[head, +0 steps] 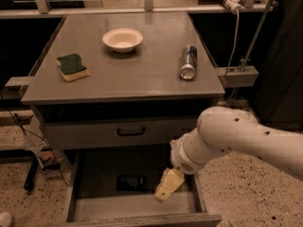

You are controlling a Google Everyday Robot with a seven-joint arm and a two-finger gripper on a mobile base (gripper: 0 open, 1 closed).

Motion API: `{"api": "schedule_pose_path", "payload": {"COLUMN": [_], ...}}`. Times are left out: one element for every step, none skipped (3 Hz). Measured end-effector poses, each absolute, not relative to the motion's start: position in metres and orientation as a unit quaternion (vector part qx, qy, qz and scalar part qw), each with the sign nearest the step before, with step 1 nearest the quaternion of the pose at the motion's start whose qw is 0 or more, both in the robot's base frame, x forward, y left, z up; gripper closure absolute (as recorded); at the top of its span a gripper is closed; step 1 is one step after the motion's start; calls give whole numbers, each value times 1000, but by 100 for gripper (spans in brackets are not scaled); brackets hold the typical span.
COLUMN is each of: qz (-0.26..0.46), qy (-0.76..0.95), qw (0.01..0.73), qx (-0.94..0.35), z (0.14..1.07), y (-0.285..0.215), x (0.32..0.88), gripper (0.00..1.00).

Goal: Pick rxbar chocolate from middle drawer and place on counter

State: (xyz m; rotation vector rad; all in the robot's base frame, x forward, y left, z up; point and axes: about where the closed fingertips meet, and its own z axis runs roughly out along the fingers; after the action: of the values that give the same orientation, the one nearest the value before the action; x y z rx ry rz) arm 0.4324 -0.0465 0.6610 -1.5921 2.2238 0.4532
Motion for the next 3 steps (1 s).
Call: {"api": "schedule_pose_path", "payload": {"qz": [174, 174, 187], "qy": [791, 791, 794], "qw": [223, 223, 230], "qx": [-542, -542, -531], "z": [599, 599, 582], "y": [-12, -12, -4], "x": [453, 453, 449], "gripper": [0, 0, 0]}}
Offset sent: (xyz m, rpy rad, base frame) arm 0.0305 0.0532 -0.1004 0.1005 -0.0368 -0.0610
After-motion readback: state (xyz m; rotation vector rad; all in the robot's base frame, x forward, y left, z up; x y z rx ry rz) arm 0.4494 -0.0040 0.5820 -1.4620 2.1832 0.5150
